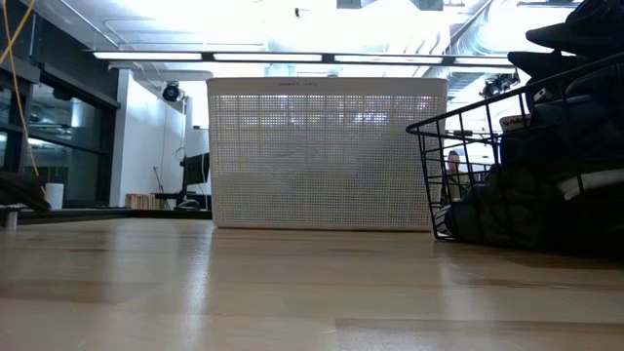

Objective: Pick & Place Cloths
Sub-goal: Return to Home Position

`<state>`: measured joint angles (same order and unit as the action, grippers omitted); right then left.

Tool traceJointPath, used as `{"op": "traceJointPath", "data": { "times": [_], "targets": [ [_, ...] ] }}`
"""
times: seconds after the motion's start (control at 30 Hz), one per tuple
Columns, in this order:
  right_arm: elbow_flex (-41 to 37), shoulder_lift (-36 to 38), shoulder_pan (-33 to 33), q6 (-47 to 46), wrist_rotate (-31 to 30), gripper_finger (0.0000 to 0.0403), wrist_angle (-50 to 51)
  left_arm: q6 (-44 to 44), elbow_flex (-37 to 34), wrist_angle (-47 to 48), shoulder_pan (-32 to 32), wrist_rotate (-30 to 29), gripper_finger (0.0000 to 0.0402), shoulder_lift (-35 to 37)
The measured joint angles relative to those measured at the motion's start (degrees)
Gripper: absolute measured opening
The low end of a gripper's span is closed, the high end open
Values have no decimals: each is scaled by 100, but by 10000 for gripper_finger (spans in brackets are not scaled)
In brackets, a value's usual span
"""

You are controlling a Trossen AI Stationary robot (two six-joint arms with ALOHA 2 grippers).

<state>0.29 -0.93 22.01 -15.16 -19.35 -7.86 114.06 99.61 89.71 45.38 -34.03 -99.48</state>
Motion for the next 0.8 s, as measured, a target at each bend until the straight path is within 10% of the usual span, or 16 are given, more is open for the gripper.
{"op": "traceJointPath", "data": {
  "times": [0.5, 0.8],
  "targets": [
    [-1, 1, 1, 0, 2, 134, -2, -7055, -4, -3081, -2988, -72, 193, 0],
    [0, 0, 1, 0, 0, 134, -1, -10092, -385, -5238, -4204, 1619, 193, 0]
  ]
}}
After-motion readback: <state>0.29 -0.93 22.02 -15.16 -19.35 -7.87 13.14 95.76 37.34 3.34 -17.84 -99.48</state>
